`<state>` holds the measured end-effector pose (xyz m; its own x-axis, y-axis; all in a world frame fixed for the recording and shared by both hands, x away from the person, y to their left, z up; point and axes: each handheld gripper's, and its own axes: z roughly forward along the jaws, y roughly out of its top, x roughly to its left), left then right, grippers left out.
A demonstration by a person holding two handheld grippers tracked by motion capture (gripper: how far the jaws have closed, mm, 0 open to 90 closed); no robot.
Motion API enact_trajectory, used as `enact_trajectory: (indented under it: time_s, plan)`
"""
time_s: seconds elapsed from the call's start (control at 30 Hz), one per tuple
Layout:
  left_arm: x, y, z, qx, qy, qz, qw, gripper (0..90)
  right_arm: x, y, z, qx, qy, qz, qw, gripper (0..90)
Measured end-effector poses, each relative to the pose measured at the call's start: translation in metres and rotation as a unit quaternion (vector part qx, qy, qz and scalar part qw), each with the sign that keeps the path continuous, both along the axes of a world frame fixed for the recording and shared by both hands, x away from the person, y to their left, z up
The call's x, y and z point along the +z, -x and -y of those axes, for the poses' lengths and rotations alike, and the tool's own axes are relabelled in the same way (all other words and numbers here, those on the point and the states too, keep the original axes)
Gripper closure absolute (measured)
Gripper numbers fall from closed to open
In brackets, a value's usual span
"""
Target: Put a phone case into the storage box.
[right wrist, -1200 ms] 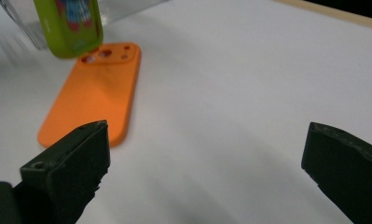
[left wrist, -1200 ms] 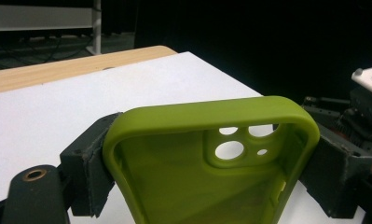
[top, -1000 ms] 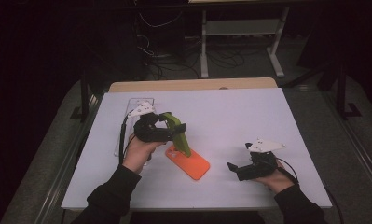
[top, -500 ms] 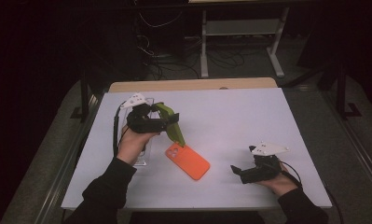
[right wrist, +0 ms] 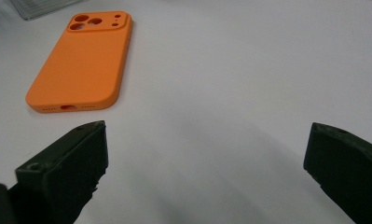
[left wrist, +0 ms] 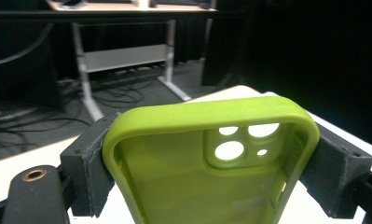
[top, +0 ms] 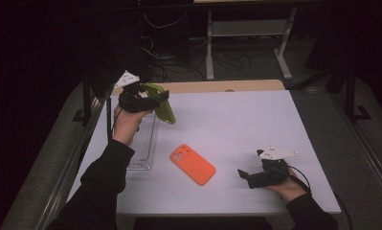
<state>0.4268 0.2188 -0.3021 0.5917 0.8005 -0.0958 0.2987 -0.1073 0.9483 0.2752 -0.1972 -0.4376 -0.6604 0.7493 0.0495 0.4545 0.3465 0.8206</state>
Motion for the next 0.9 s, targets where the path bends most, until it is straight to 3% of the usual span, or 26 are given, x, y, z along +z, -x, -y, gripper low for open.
enact_trajectory:
  time_s: [0.27, 0.43, 0.53, 0.6, 0.73, 0.9]
  plan:
    - [0.003, -0.03, -0.022, 0.068, -0.01, 0.01, 0.9976, 14.9, 0.0, -0.001, 0.001, -0.001, -0.003, 0.0, 1.0, 0.0]
    - [0.004, -0.043, -0.029, 0.099, -0.037, 0.015, 0.9942, 14.8, 0.0, -0.001, 0.002, -0.003, -0.003, -0.001, 1.0, 0.0]
    - [-0.002, -0.05, -0.03, 0.121, -0.042, 0.011, 0.9917, 14.8, 0.0, -0.001, 0.002, -0.004, -0.004, -0.002, 1.0, 0.0]
    - [-0.007, -0.053, -0.029, 0.141, -0.053, 0.005, 0.9887, 14.8, 0.0, -0.001, 0.002, -0.004, -0.004, -0.001, 1.0, 0.0]
    - [-0.015, -0.059, -0.028, 0.16, -0.074, -0.006, 0.9843, 14.7, 0.001, 0.0, 0.003, -0.006, -0.006, 0.003, 1.0, 0.0]
    - [-0.027, -0.069, -0.026, 0.175, -0.084, -0.022, 0.9807, 14.6, 0.002, 0.0, 0.004, -0.006, -0.007, 0.005, 0.9999, 0.0]
